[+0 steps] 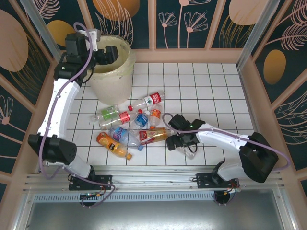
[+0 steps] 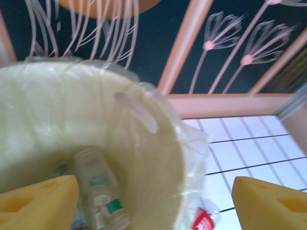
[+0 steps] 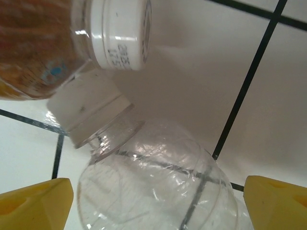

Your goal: Put the plastic bottles in the bin

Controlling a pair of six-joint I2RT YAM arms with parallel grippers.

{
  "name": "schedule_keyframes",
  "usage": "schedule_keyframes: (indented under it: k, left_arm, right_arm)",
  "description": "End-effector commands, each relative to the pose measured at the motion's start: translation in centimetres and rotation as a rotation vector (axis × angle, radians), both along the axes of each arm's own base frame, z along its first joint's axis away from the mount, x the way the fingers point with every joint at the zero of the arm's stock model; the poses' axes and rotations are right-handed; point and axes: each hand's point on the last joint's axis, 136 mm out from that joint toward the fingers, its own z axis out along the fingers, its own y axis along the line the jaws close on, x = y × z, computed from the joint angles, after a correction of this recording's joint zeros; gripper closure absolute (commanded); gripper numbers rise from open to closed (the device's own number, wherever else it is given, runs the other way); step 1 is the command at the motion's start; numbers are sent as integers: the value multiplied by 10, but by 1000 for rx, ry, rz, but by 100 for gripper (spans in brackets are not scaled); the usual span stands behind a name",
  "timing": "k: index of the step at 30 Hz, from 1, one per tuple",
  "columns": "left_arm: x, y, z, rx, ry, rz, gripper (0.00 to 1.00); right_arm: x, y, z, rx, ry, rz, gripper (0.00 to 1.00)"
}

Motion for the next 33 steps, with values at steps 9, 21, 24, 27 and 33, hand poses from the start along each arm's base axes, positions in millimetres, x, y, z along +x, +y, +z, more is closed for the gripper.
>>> schedule_keyframes:
  k: [9, 21, 24, 27, 33]
  left_arm:
    - [-88, -96, 37, -201, -144, -395, 7]
    - [-136, -150, -7, -275, -96, -565, 7]
    - [-155, -161, -8, -342, -133, -649, 7]
    - [-166, -170, -11, -380, -139, -686, 7]
    - [-181, -195, -34, -412, -89, -756, 7]
  right_arm:
    - [-10, -15, -20, -160, 35, -9, 20]
    - [15, -26, -6, -130, -45, -134, 41]
    - [26, -30, 4, -67, -73, -195, 45]
    - [38, -36, 18, -8, -106, -250, 47]
    - [75, -43, 71, 200, -259, -350, 46]
